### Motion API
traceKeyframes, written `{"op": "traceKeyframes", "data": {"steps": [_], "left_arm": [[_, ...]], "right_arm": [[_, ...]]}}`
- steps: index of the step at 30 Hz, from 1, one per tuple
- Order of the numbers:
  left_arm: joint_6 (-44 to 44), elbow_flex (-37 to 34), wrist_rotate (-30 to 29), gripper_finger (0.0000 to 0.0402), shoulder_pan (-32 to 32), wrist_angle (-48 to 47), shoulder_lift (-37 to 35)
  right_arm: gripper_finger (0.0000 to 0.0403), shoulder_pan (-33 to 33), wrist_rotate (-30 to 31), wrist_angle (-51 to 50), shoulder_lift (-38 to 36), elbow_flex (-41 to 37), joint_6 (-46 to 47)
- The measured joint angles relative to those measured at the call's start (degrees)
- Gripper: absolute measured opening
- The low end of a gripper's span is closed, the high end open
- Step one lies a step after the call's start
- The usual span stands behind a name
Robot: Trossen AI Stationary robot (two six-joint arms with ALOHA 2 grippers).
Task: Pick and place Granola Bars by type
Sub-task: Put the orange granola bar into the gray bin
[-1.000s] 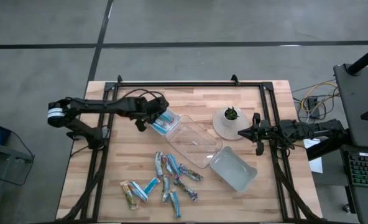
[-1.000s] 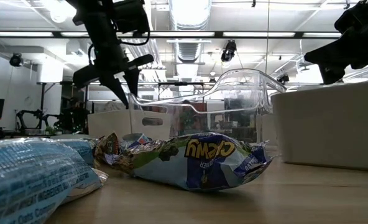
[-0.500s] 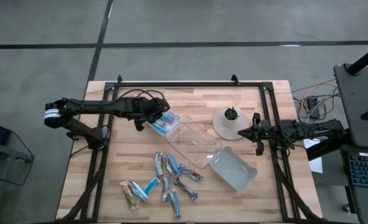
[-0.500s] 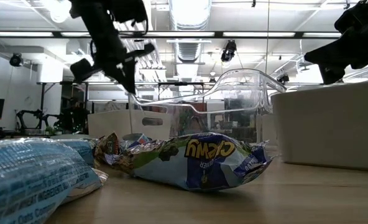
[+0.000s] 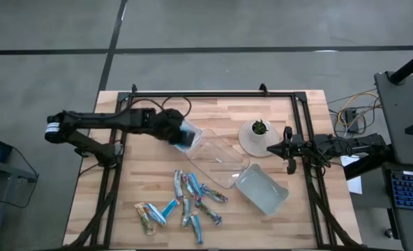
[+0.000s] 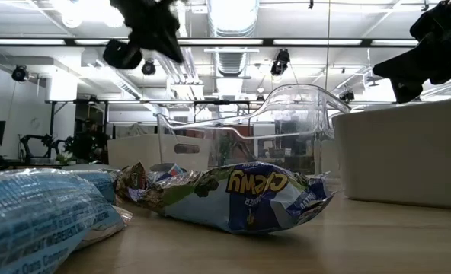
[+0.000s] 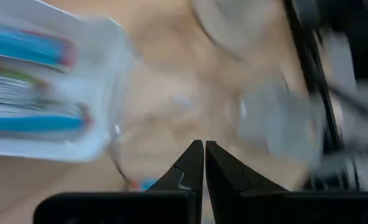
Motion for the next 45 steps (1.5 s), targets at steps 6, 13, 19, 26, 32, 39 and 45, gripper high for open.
{"op": "traceKeyframes", "data": {"steps": [6,13,19,26,32,39,45], "left_arm": [[8.16,0.95,12.47,0.0000,-3.68,0.06,-0.07],[22.34,0.95,18.62,0.0000,-7.44,0.02,-0.07],[31.78,0.99,19.11,0.0000,-11.14,-0.05,-0.07],[50.38,0.99,19.06,0.0000,-14.93,-3.48,-0.07],[60.60,0.93,18.89,0.0000,-17.51,-11.25,-0.09],[65.25,0.93,18.36,0.0000,-21.61,-12.50,-0.09],[70.73,0.93,10.85,0.0000,-26.65,-13.82,0.15]], "right_arm": [[0.0013,0.00,-0.01,-0.02,0.00,0.00,0.00],[0.0013,0.02,-0.03,-0.02,0.00,0.02,0.00],[0.0013,0.01,-0.03,-0.01,0.00,0.00,0.00],[0.0013,0.01,-0.03,-0.02,0.00,0.01,0.00],[0.0013,0.01,-0.02,-0.01,0.00,0.00,0.00],[0.0013,0.01,-0.03,-0.01,0.00,0.02,0.00],[0.0013,0.01,-0.03,-0.01,0.00,0.01,0.00]]}}
